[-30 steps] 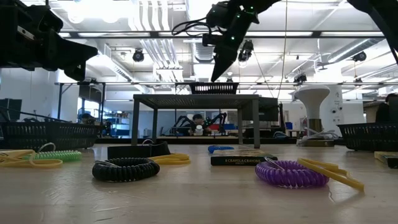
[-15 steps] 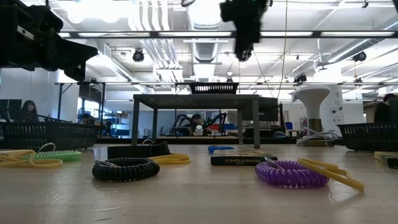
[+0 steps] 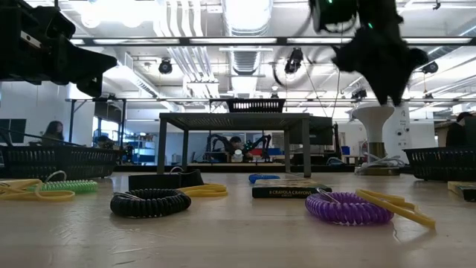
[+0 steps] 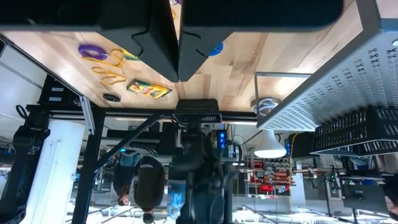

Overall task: Pick & Place Office Desk Supplies
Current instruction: Put the right black bin on the shelf

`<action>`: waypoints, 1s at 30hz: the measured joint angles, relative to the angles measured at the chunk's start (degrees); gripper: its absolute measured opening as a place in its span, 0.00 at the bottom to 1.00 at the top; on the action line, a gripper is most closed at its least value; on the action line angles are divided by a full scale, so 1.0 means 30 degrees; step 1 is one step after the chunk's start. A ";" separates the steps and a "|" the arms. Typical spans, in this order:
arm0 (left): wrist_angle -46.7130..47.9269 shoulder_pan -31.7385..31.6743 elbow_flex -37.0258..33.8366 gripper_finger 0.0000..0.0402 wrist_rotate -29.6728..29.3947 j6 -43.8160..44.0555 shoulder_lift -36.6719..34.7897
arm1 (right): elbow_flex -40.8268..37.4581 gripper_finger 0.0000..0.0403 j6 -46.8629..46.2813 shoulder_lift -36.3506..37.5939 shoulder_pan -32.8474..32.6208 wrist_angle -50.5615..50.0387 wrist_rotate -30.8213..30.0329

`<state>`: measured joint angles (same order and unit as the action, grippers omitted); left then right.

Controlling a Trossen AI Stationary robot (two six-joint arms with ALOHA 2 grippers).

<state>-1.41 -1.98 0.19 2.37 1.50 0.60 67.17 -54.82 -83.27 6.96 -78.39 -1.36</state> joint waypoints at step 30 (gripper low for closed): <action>-0.0007 0.0000 0.0000 0.04 0.0000 0.0007 0.0000 | -0.7276 0.14 0.0010 0.0229 0.0083 0.4963 0.1121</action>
<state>-1.43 -1.98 0.19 2.37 1.52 0.60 45.35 -54.79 -82.59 7.21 -63.50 2.00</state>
